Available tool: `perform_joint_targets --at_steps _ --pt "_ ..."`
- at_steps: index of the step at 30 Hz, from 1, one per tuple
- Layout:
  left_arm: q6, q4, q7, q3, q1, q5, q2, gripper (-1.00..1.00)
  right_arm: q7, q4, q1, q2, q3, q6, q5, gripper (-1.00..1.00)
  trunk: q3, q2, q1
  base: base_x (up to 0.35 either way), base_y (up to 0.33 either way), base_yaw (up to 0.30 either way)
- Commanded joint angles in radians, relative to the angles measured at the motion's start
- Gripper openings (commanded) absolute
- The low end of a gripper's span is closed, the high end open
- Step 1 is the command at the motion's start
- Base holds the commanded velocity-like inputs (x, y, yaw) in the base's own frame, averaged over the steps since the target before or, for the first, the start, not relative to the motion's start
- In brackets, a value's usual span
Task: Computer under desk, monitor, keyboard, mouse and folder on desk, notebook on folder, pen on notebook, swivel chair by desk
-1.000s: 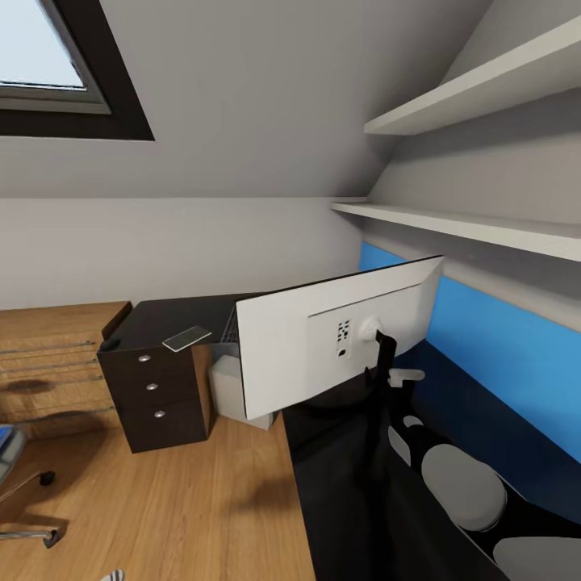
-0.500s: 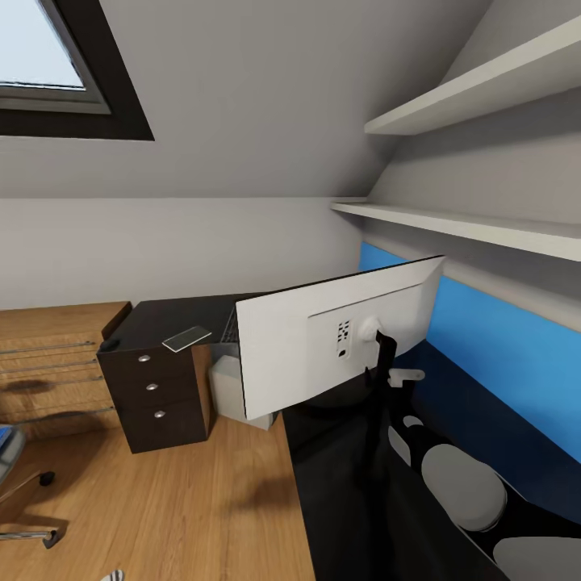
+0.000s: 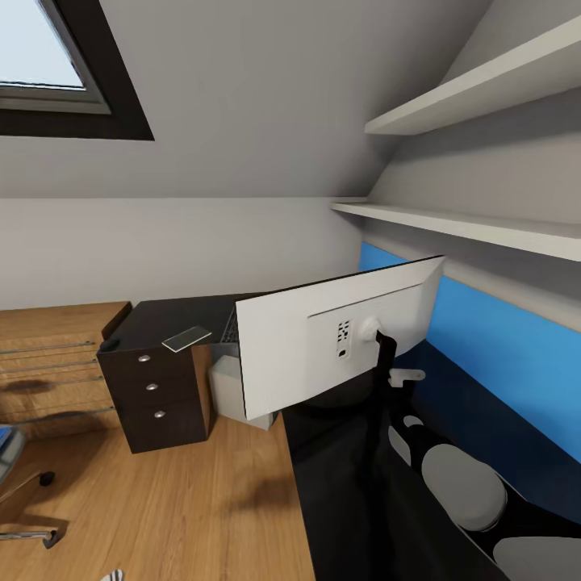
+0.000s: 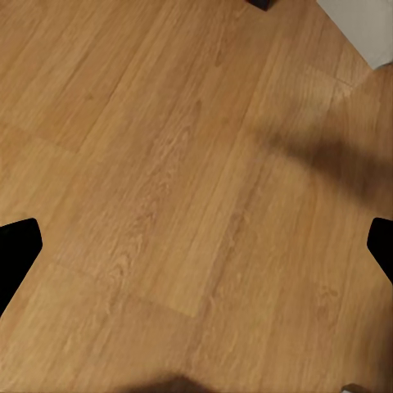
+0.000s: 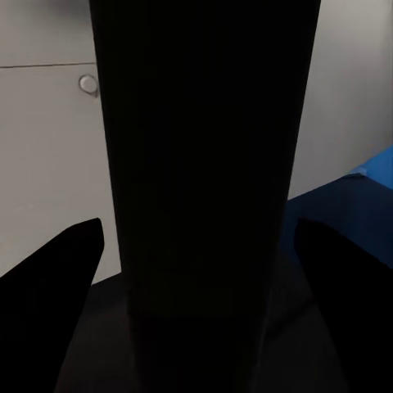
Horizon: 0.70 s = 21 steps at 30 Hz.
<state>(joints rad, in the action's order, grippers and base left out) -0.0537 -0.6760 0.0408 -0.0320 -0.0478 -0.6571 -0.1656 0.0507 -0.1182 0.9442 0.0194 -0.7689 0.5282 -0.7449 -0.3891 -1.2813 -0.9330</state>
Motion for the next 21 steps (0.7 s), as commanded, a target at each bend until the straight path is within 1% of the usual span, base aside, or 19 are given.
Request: perform_joint_targets --at_steps 1,21 --pt "-0.003 0.0 0.004 0.003 0.0 -0.01 -0.001 1.0 0.003 0.0 0.001 0.001 -0.001 0.002 -0.011 -1.0 -0.001 -0.001 0.0 0.0 0.0 0.0" --pt "-0.004 0.001 0.005 0.003 -0.001 -0.01 0.0 1.0 0.005 0.001 0.001 0.002 -0.001 -0.002 -0.01 -1.0 -0.001 -0.001 0.0 0.0 0.0 0.0"
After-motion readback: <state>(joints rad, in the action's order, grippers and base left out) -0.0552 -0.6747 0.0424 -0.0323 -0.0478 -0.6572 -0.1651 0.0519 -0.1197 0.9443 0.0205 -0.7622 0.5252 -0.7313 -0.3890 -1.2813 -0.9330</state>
